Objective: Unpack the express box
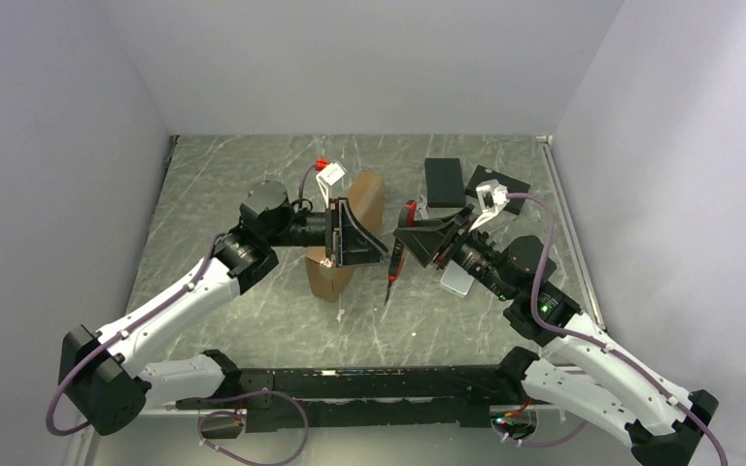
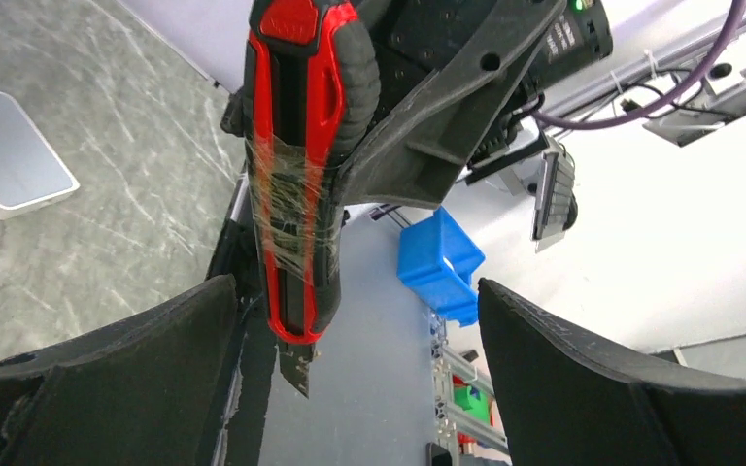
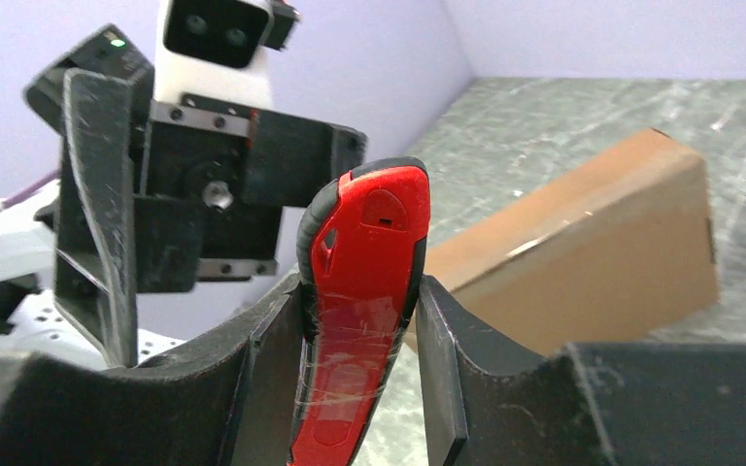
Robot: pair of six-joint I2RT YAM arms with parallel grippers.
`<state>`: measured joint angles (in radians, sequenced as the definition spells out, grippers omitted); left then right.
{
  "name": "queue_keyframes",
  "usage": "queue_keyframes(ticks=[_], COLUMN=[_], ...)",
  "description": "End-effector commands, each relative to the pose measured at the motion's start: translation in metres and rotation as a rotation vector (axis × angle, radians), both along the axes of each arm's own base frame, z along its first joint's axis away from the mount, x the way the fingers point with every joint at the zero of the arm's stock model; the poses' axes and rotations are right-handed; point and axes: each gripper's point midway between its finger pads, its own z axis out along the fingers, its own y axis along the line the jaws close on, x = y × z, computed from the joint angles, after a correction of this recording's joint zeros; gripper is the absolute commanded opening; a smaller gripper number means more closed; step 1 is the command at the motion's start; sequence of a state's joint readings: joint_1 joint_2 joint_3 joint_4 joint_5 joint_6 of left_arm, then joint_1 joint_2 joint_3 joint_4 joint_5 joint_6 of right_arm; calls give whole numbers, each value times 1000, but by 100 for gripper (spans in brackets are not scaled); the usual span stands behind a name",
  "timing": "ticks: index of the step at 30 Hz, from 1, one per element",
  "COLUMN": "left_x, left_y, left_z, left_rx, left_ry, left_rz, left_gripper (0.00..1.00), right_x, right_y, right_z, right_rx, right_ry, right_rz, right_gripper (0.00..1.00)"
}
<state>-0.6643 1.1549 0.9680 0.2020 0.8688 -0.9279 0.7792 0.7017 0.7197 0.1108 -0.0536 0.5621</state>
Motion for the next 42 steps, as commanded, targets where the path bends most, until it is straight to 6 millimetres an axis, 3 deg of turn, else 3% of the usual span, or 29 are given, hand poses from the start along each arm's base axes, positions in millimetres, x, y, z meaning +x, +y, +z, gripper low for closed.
queue_keyframes(ticks=[1,8,15,20,32,34,38,41,42], left_x=[-15,-34,-34,-34,-40,-39,-30,-7,0], left_y=[0,-12,-19,-19,-22,-23,-19,-7,-1], left_z=[21,23,20,19,26,25,22,8,2], left_rx=[-32,-99,-92,-97,-126,-114,-55,94,158], left_ry=[-115,-114,-130,-135,-165,-165,-194,-222,-234], left_rz=[-32,-135,-122,-118,-144,-136,-56,115,160], left_gripper=[98,97,68,68,55,46,4,0,0], right_x=[-25,-35,-40,-38,-35,-33,-26,-15,-11], right_y=[7,14,9,3,-3,-2,0,0,-1], right_z=[73,86,92,95,100,100,90,72,65], right_rx=[156,228,278,318,357,354,313,243,214], right_ry=[-136,-166,-198,-210,-257,-252,-218,-145,-113], right_rz=[130,208,210,181,142,138,117,65,48], right_gripper=[0,0,0,0,0,0,0,1,10])
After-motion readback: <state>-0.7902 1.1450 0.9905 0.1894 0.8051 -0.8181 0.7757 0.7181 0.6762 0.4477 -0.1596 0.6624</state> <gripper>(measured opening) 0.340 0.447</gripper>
